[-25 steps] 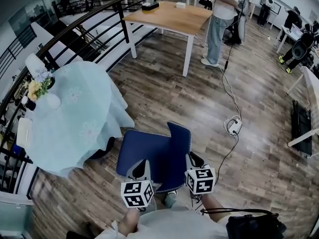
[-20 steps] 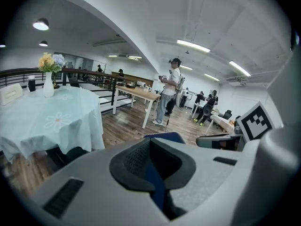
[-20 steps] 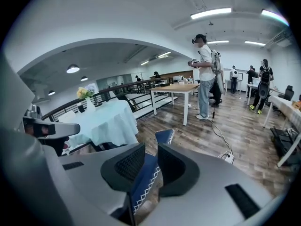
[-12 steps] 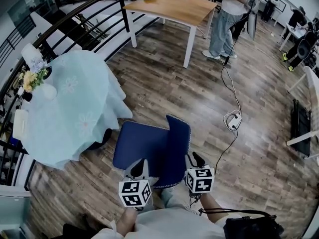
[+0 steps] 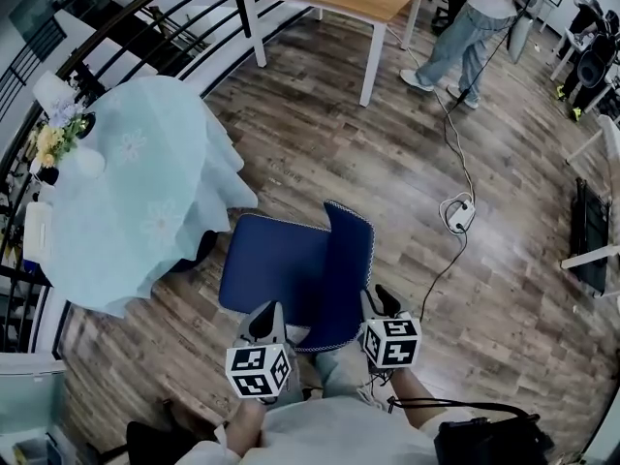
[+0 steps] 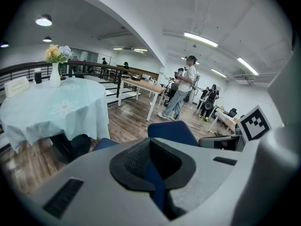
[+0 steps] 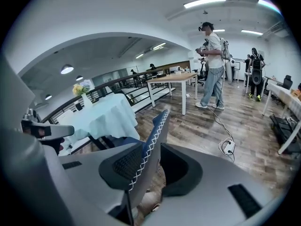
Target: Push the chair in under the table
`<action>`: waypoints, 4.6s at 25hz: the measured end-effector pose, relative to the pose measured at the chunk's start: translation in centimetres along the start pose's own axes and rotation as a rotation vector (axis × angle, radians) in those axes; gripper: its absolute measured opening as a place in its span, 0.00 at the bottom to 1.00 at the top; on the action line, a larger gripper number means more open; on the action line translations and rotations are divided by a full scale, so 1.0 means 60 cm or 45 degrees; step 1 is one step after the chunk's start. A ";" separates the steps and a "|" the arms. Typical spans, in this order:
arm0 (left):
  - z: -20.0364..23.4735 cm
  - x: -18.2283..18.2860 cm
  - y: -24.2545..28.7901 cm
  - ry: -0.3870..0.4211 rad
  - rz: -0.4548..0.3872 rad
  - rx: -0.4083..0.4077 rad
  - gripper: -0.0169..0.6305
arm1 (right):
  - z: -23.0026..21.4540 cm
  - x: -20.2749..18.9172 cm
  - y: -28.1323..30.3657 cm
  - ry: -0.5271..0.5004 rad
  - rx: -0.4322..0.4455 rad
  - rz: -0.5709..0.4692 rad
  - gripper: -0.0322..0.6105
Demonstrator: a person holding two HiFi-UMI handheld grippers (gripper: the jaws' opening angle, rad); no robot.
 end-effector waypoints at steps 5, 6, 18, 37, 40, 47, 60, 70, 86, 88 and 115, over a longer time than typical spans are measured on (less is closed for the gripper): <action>-0.001 -0.004 0.005 -0.007 0.015 -0.003 0.03 | 0.002 -0.001 0.006 0.029 0.019 -0.004 0.22; -0.001 -0.005 0.005 -0.007 0.015 -0.005 0.03 | 0.002 -0.002 0.007 0.036 0.020 -0.006 0.22; 0.026 -0.015 -0.012 -0.037 0.010 0.030 0.03 | 0.016 -0.010 0.031 0.065 0.001 -0.004 0.22; 0.107 -0.027 -0.052 -0.153 -0.030 0.136 0.03 | 0.049 -0.001 0.042 0.239 -0.218 -0.085 0.21; 0.113 -0.022 -0.054 -0.156 -0.043 0.134 0.03 | 0.051 0.001 0.044 0.247 -0.251 -0.085 0.21; 0.132 -0.025 -0.057 -0.163 -0.041 0.136 0.03 | 0.067 0.009 0.055 0.271 -0.257 -0.072 0.21; 0.178 -0.028 -0.081 -0.209 -0.062 0.182 0.03 | 0.162 0.050 0.108 0.209 -0.184 -0.091 0.21; 0.226 -0.038 -0.103 -0.269 -0.090 0.221 0.03 | 0.216 0.066 0.130 0.190 -0.188 -0.090 0.21; 0.302 -0.034 -0.114 -0.299 -0.111 0.223 0.03 | 0.272 0.080 0.161 0.224 -0.224 -0.096 0.21; 0.309 -0.031 -0.114 -0.298 -0.113 0.220 0.03 | 0.281 0.085 0.168 0.226 -0.225 -0.099 0.21; 0.408 0.017 -0.115 -0.356 -0.176 0.261 0.03 | 0.387 0.127 0.224 0.214 -0.207 -0.099 0.21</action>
Point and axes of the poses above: the fingertips, and each gripper's own axes: y forward along the fingers, z to its left, x out of its top, the point moved 10 cm from there along -y, backward along the fingers, and after that the axes turned 14 degrees about z, right-handed, at the moved point
